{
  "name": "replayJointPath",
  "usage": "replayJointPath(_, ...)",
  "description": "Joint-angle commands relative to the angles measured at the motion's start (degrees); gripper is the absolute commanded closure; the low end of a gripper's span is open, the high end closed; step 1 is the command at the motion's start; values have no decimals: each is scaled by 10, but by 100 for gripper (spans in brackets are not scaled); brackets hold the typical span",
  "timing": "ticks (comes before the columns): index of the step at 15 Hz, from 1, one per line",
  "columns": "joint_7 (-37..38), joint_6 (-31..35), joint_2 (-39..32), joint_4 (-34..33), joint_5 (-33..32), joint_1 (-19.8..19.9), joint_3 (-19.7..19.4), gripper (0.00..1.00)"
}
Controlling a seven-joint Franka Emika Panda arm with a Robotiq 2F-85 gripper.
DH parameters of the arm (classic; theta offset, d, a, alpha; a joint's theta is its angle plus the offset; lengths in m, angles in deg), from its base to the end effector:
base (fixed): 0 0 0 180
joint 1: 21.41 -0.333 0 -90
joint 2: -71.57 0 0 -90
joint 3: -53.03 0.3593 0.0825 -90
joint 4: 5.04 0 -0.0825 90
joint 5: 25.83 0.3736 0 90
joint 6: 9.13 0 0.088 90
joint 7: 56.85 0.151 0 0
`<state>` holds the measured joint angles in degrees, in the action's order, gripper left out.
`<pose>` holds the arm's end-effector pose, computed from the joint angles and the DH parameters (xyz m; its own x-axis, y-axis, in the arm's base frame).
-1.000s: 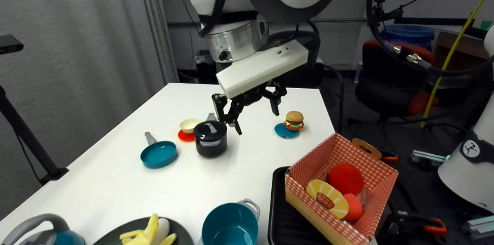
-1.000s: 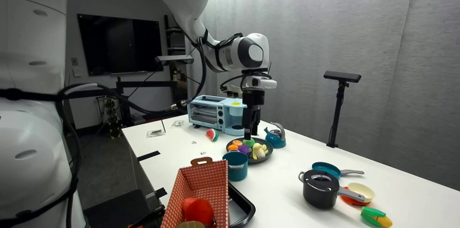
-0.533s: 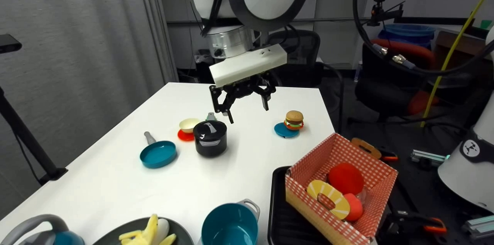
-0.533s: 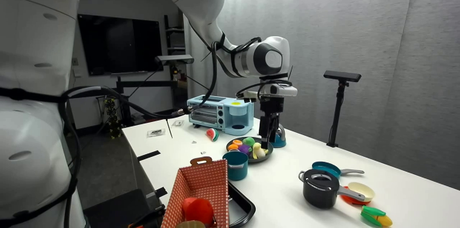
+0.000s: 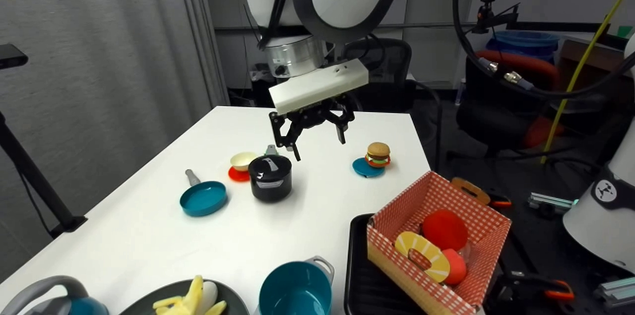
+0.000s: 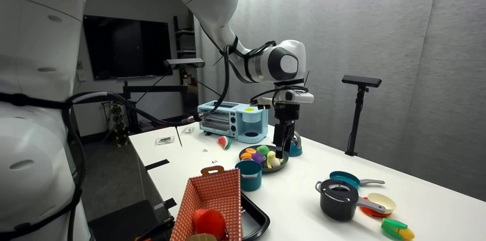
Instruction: Transfer the lid from the black pot to the blue pot
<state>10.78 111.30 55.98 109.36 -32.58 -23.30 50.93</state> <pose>0.5773 -0.0116 0.3172 0.4422 -0.8965 0.0279 -0.8821 -0.4291 0.1944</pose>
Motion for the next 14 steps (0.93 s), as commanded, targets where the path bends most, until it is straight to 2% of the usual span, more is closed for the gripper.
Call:
replayJointPath(1,-25,4,-45,-32,10,3,-9,0)
replayJointPath(8,-47,12,-115,-118,-3,-1,-29,0)
replayJointPath(14,-85,82,-155,-158,21,20,-49,0)
